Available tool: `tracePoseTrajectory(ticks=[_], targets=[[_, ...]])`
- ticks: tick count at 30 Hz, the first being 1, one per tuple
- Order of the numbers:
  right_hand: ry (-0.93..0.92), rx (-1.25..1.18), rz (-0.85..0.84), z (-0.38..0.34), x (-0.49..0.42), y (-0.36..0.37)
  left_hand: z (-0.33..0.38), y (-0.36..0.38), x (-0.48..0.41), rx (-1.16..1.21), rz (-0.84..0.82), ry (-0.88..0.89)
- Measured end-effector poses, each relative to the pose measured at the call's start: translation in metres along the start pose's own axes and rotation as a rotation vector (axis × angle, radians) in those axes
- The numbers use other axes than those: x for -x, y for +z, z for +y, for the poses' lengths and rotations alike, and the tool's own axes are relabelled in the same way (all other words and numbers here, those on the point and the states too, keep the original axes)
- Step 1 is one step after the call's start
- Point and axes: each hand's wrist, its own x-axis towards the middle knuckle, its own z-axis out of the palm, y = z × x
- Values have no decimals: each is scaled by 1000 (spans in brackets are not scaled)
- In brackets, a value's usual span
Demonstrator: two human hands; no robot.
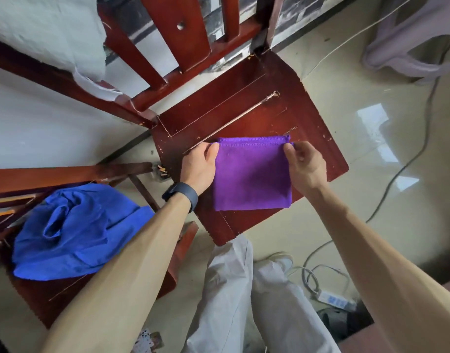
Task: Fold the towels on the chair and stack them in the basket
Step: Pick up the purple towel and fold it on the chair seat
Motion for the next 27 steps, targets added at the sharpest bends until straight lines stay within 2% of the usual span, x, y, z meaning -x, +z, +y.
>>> tracePoseTrajectory(ticks=[11,18,24,27], targets=[[21,53,57,-3,-20,19,-9,9,-24,-110,22,83],[-52,137,141,-3,-21,24,-5,14,-33,-226,68,27],[-40,167,212,-1,-18,32,3,18,-23,-352,178,23],[-84,291,366,3,-3,35,-7,25,-5,-378,352,216]])
